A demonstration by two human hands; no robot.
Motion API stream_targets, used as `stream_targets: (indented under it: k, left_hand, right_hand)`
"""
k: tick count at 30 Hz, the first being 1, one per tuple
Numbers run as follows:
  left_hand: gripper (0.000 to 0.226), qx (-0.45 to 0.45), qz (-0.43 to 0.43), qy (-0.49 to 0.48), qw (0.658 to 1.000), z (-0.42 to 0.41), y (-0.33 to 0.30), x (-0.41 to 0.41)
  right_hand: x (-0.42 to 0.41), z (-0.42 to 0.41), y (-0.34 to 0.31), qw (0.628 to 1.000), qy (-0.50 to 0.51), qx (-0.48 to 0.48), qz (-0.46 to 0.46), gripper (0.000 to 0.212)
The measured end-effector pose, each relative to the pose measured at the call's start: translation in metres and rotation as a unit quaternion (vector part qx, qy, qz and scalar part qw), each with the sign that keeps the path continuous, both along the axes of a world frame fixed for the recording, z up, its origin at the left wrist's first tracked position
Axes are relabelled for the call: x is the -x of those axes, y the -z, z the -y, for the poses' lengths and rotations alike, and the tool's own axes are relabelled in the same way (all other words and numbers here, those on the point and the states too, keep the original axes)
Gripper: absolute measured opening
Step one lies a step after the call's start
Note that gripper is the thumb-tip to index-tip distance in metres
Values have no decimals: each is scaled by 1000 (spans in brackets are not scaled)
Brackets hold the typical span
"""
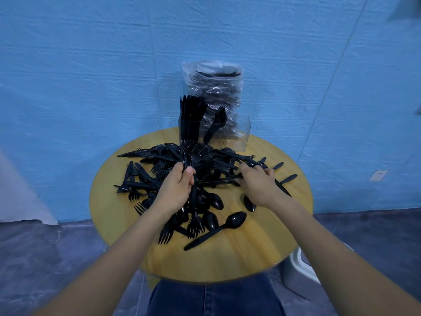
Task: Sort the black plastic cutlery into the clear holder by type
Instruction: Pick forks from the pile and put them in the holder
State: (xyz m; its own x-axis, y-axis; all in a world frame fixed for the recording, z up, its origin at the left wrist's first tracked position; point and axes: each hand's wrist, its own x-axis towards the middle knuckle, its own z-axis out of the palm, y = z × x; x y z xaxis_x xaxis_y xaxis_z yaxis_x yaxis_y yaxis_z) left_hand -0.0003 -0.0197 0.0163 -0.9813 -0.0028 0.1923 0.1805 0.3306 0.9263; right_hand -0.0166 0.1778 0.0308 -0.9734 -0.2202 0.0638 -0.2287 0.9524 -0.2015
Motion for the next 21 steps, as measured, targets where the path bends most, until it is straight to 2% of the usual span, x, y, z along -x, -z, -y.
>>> stream_targets:
  k: [3,6,10,13,17,21]
  left_hand:
    - [23,3,-7,3,1000,-1,-4,3]
    - [23,2,-8,0,1000,1,-5,7]
    - [23,13,-11,-9,1000,4,-8,13]
    - [23,17,-18,-11,1000,4,-11,18]
    - [26,48,-33,-17,998,4,-12,23]
    - [28,75,-75,-35,994,3,-15,27]
  right_hand:
    - [4,1,-1,995,16,94,32,23]
    - [6,3,-2,990,16,130,60,25]
    - [14,6,-4,987,8,149,52,31]
    - [20,7,-4,983,9,180,27,31]
    - [19,6,-6,976,-28,209,43,28]
    - [11,6,-20,979,-83,169,75,35]
